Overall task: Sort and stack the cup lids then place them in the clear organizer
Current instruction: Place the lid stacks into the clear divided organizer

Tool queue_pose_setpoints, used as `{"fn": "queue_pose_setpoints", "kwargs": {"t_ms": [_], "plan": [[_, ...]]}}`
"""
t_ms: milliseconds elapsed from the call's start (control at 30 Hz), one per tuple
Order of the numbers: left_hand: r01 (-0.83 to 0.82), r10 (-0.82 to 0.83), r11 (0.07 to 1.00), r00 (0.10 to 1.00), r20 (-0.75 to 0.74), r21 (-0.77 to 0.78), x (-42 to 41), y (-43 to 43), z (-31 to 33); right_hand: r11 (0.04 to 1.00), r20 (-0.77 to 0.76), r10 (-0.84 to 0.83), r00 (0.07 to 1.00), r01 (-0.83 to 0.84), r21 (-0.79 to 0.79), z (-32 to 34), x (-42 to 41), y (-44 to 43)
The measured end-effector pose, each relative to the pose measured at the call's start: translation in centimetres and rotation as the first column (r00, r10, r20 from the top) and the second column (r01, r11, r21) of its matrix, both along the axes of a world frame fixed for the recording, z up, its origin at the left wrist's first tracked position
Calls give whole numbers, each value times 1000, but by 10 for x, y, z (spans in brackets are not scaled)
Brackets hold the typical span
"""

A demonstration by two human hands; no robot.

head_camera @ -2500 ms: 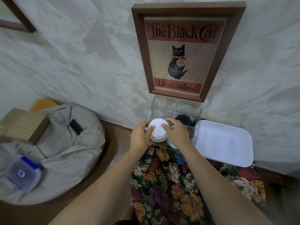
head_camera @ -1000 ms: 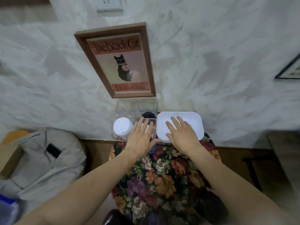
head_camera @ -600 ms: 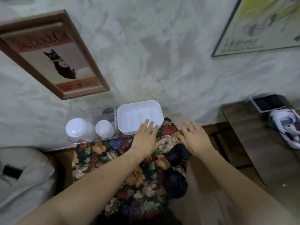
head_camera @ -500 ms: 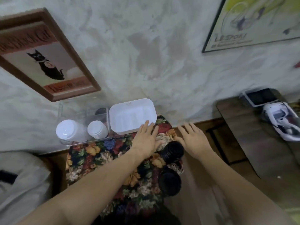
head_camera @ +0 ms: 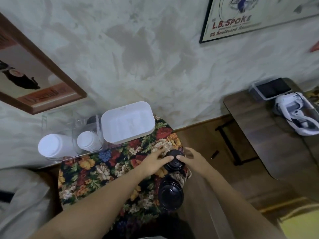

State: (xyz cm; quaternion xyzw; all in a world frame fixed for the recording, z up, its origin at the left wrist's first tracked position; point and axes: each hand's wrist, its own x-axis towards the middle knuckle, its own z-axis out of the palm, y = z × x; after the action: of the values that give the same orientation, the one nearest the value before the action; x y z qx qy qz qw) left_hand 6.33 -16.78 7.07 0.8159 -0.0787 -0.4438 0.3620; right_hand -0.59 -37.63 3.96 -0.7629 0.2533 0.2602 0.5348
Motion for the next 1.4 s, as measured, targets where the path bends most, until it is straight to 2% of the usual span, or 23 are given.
{"fn": "queue_pose_setpoints", "kwargs": {"t_ms": [67,133,233,367,533,633,900,1400], "plan": [[-132,123,991,959,-254,-18,1,0,-7,973,-125,-98,987,121,197,-5,1,4],[-245,192,968,862,-469,-54,2,3,-18,938,-198,-115,973,172,300,-10,2,10],[-314,195,944,774,-602,-98,4,10,-35,928,-200,-96,975,161,337,-21,0,11],[-334,186,933,762,-620,-131,7,13,-44,927,-223,-59,973,136,350,-30,0,11],[-296,172,943,824,-539,-151,5,18,-50,929,-205,-8,979,83,360,-33,0,12],[-302,180,939,835,-520,-161,2,18,-51,933,-164,-33,986,89,349,-32,1,13],[-430,203,890,677,-708,-155,-3,16,-63,925,-165,-14,986,76,372,-28,4,14],[-606,332,778,618,-712,-163,-12,11,-66,832,-279,-128,952,256,491,-15,17,32]]}}
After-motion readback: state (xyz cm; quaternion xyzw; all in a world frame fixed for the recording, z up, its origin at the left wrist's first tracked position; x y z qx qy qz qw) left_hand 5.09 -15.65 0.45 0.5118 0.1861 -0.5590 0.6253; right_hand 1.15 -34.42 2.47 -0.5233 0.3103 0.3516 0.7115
